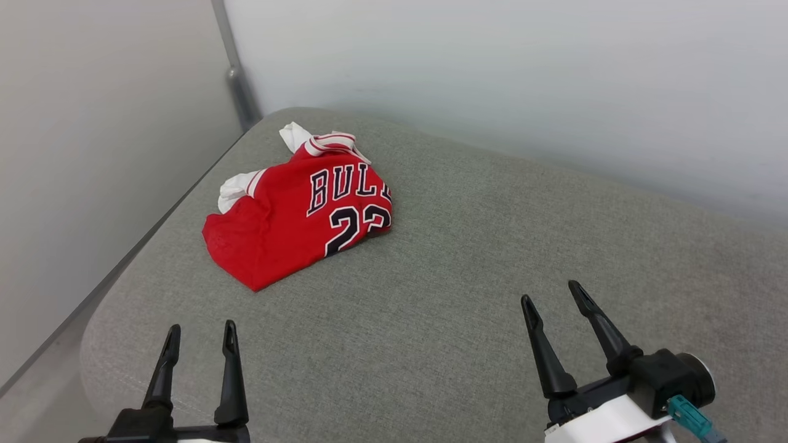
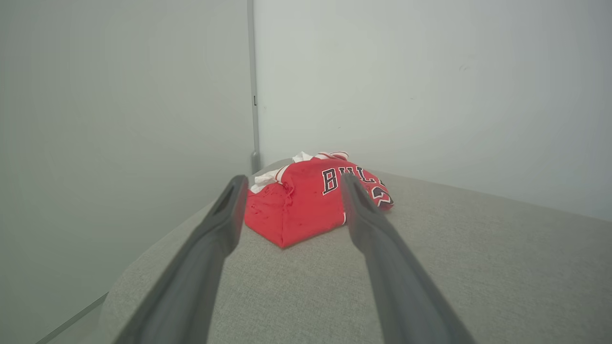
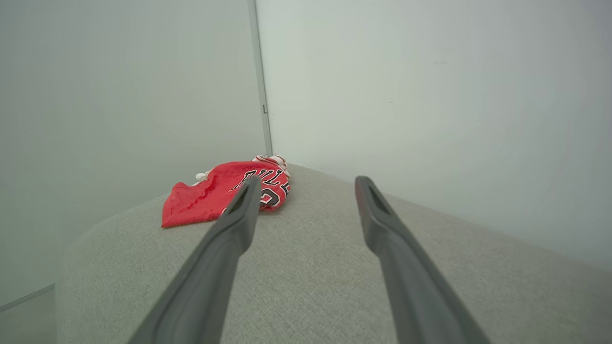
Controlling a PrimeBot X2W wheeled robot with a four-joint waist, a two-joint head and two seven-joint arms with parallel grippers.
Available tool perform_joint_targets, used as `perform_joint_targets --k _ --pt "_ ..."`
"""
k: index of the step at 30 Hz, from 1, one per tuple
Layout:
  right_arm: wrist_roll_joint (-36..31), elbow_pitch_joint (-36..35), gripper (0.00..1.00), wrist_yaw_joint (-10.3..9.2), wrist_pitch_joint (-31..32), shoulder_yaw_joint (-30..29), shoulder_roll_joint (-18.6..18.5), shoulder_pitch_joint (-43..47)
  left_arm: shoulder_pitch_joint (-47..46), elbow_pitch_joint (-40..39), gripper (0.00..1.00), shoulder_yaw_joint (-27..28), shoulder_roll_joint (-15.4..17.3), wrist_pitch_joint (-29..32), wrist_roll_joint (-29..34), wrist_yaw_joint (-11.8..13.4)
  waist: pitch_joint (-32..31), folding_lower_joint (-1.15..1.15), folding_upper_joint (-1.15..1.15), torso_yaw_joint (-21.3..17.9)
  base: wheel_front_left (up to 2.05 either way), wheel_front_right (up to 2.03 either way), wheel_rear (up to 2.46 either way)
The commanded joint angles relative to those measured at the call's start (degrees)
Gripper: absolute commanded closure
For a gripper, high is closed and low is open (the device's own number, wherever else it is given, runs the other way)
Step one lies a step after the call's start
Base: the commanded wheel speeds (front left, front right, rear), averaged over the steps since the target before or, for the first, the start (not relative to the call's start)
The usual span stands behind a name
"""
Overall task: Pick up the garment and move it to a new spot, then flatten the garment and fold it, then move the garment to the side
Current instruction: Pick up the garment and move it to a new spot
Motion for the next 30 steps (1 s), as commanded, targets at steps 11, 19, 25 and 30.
perform_joint_targets --k 11,19,25,30 --pt "-5.42 -2.20 0.00 -0.02 -0.12 -1.41 -0.02 -4.03 -9.37 0.35 0.00 -0.72 -0.09 -0.14 -2.37 -3.73 11.15 0.00 0.00 -4.49 0.00 0.00 0.00" --pt "-7.50 -5.38 0.00 -0.03 -0.12 -3.40 -2.72 -7.14 -26.10 13.25 0.00 -1.51 7.34 1.25 -7.49 -7.26 22.10 0.00 0.00 -8.40 0.00 0.00 0.00" --pt "-7.86 -7.36 0.00 -0.03 -0.12 -5.08 -4.77 -8.74 -42.14 19.95 0.00 -7.33 19.21 14.07 -21.35 -7.30 28.31 0.00 0.00 -10.72 0.00 0.00 0.00" --pt "-8.17 -9.16 0.00 -0.03 -0.12 -6.16 -5.26 -9.53 -53.64 24.05 0.00 -10.64 28.14 28.57 -31.03 -7.31 32.47 0.00 0.00 -12.55 0.00 0.00 0.00"
